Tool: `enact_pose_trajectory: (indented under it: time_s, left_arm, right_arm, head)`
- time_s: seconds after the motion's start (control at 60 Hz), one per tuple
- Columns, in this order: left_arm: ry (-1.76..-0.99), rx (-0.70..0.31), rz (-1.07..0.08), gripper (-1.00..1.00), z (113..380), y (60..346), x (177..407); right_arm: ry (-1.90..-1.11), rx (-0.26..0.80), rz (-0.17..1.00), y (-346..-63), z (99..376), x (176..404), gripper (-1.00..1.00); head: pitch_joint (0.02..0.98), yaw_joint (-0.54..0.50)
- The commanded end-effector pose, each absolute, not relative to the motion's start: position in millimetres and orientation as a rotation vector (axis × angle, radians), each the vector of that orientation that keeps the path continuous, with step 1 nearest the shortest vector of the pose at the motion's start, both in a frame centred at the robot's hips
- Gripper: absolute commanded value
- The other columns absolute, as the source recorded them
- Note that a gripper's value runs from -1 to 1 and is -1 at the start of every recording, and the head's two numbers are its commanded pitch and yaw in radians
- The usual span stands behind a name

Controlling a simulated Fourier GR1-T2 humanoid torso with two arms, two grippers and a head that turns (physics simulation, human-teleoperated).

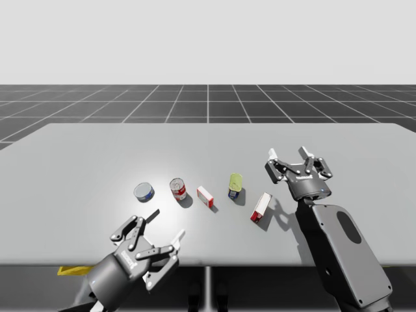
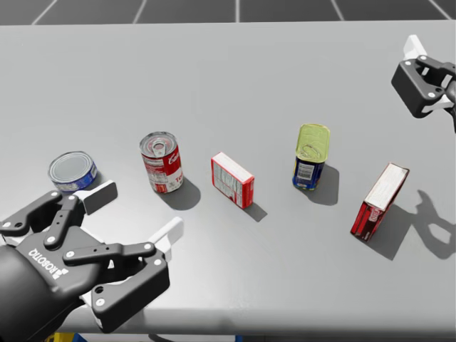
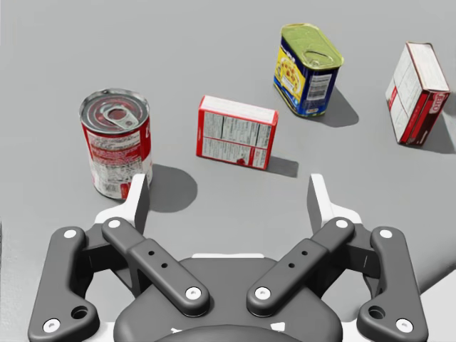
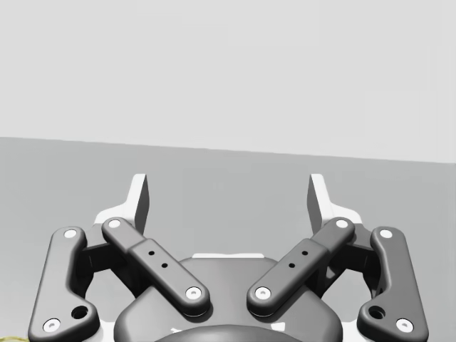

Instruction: Lift the gelatin box off the table.

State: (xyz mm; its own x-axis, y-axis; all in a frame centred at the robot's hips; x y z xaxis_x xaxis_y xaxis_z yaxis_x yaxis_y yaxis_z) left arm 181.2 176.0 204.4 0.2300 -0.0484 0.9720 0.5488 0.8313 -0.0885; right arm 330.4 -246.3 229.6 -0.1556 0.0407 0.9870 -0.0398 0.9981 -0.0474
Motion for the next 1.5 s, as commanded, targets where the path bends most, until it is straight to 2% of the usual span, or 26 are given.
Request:
enact_pose_trajectory:
  time_s: [0.017, 0.367, 0.733, 1.0, 1.25, 1.5]
  left_arm:
    - [-1.231, -0.5, -0.442, -1.0, 184, 164, 188]
    - [-1.177, -0.521, -0.479, -1.0, 173, 134, 222]
    - [-1.188, -0.428, -0.509, -1.0, 171, 98, 259]
    - [-1.186, -0.343, -0.486, -1.0, 164, 84, 285]
    - [-1.159, -0.317, -0.473, -1.0, 155, 75, 305]
    - [-1.129, -0.305, -0.467, -1.0, 142, 74, 309]
  right_arm:
    - [-1.738, -0.019, 0.068, -247, 231, 330, -1.0]
    - [-1.741, -0.023, 0.069, -247, 231, 330, -1.0]
    - [-1.739, -0.024, 0.067, -248, 232, 329, -1.0]
    - [-1.738, -0.018, 0.063, -249, 232, 328, -1.0]
    - [-1.74, -0.019, 0.061, -250, 233, 328, -1.0]
    - [-1.739, -0.015, 0.061, -252, 234, 328, -1.0]
  head:
    - [0.836, 0.03]
    - [0.836, 0.03]
    - [0.836, 0.02]
    - [0.839, 0.02]
    - [0.843, 0.02]
    - [0.844, 0.0]
